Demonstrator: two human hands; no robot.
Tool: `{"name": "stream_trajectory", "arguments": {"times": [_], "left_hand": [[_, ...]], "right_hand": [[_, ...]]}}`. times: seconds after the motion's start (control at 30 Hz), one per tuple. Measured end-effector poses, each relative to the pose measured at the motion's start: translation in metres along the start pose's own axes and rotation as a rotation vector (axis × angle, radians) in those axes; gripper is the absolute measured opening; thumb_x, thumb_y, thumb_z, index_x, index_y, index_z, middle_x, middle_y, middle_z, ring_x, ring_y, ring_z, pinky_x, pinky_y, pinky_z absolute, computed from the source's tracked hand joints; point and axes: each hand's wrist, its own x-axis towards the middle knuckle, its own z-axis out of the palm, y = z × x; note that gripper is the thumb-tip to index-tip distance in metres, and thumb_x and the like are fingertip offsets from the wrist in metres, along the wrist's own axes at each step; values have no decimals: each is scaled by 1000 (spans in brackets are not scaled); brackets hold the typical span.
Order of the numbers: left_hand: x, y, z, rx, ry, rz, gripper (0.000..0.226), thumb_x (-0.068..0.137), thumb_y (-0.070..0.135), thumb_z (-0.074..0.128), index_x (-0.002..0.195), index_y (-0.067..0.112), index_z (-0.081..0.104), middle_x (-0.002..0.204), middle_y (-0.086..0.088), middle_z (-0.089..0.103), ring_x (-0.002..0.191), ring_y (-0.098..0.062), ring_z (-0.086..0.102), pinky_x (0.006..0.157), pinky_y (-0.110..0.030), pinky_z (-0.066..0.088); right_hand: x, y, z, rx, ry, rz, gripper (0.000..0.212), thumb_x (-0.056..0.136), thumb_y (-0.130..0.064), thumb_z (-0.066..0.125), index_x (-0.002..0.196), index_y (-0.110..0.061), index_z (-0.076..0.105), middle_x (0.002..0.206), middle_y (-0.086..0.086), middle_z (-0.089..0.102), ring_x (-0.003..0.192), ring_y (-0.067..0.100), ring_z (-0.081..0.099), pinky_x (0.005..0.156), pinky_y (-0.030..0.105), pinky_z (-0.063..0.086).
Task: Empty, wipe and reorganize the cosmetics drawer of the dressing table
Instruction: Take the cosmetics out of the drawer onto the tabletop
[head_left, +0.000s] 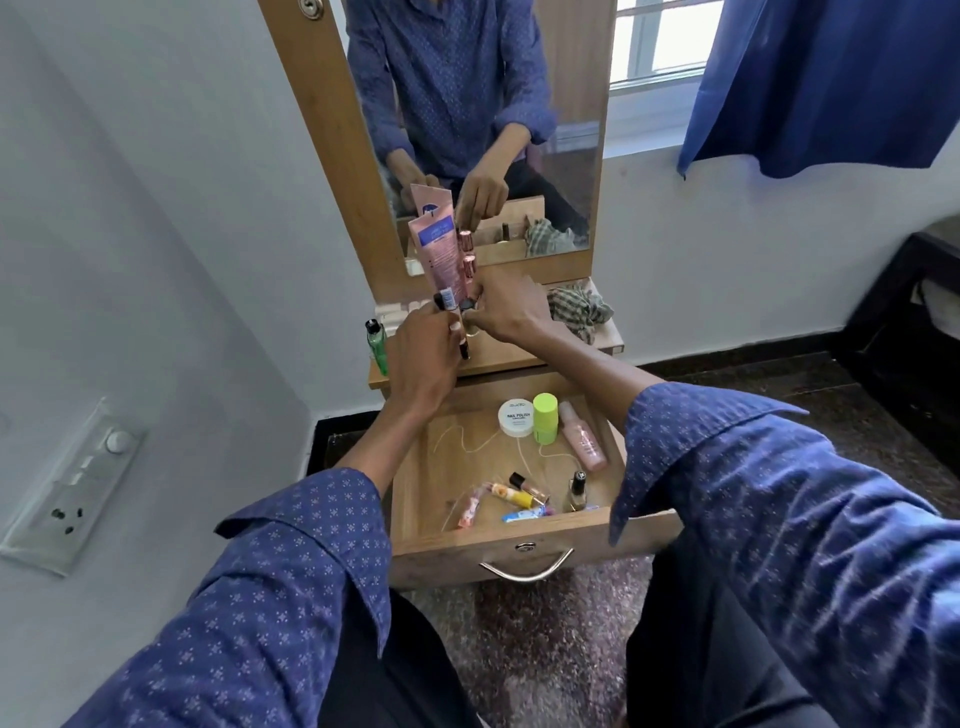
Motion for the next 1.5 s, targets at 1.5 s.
{"name": "stream_trajectory", "arguments": {"times": [1.5], "left_hand": [[-117,12,61,-6,-709,136,27,82,8,73,95,31,78,103,7,73,93,-18,68,70,-31,48]], "right_hand": [[-147,89,-27,-216,-686,-64,26,69,-35,93,85,-26,74,80,-8,75,79,14,69,67,33,57]]}}
